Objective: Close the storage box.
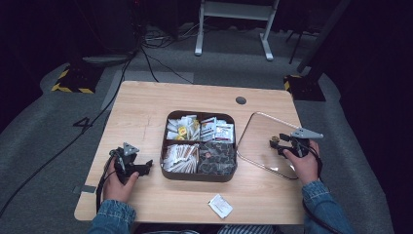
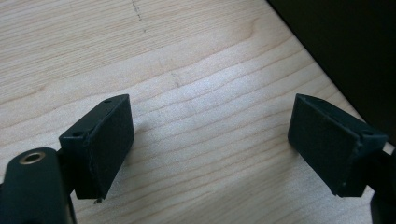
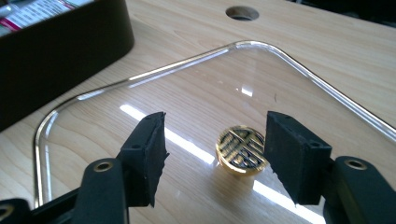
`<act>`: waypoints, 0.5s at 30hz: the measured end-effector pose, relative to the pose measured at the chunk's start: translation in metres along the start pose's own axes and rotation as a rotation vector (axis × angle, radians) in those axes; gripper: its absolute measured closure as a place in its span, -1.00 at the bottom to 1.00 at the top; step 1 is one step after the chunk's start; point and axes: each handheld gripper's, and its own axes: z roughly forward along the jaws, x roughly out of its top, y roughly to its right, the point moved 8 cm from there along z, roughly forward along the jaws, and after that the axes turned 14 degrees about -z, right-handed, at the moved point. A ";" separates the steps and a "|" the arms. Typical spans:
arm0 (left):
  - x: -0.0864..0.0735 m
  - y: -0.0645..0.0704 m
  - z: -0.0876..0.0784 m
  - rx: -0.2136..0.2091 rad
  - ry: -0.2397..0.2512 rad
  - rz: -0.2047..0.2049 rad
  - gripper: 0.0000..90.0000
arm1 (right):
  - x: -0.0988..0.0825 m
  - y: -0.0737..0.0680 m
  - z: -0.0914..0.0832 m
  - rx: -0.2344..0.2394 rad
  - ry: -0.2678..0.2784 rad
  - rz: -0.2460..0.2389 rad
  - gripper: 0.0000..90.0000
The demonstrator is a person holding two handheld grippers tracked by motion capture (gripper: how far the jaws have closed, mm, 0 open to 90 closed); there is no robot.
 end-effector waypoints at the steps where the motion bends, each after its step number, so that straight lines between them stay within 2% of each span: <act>1: 0.000 0.000 0.000 0.000 0.000 0.000 -0.67 | -0.003 0.001 0.001 -0.002 -0.008 0.002 -0.12; 10: 0.000 0.000 0.000 0.000 0.000 0.000 -0.67 | -0.019 0.010 0.013 -0.012 -0.058 0.053 -0.06; 15: 0.000 0.000 0.000 0.000 0.000 0.000 -0.67 | -0.022 0.010 0.022 0.000 -0.099 0.045 0.18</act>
